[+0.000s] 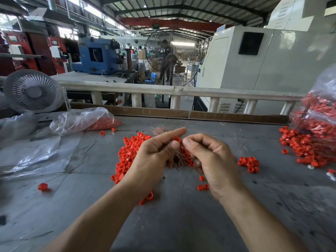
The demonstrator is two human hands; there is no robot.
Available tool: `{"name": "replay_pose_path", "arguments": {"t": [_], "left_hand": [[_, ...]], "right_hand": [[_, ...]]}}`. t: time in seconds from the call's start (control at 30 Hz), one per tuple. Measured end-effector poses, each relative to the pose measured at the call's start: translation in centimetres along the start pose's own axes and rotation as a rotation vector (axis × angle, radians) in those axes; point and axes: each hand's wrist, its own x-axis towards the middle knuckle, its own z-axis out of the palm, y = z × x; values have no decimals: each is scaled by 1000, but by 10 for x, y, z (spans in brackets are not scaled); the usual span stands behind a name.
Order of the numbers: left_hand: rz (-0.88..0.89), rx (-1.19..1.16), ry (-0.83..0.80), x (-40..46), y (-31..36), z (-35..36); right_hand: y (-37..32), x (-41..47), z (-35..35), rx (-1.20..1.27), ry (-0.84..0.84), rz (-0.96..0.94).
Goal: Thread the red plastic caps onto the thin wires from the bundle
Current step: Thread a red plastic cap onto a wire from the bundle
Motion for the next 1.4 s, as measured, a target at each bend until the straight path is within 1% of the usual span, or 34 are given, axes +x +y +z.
{"name": "replay_pose_path", "arguments": {"t": [0.13, 0.2, 0.37, 0.67, 0.93, 1.1, 1.2, 1.4], "left_hand": [[16, -112, 50, 2, -2, 3], [16, -147, 71, 4, -3, 3], [46, -122, 78, 4, -3, 0], [45, -49, 19, 2, 0, 0], [51, -153, 95, 4, -2, 1], [76, -165, 125, 3, 0, 0], [76, -155, 132, 4, 0, 0], [74, -151, 130, 4, 2, 2]], "right_hand": [[1, -1, 1, -12, -41, -17], [1, -1, 2, -2, -37, -13], [-1, -1, 2, 38, 8, 16], [-2, -2, 2, 39, -1, 42], [-1, -1, 3, 39, -1, 46], [0, -1, 2, 34, -5, 38], [1, -1, 2, -12, -27, 7], [6, 0, 0, -68, -2, -12]]}}
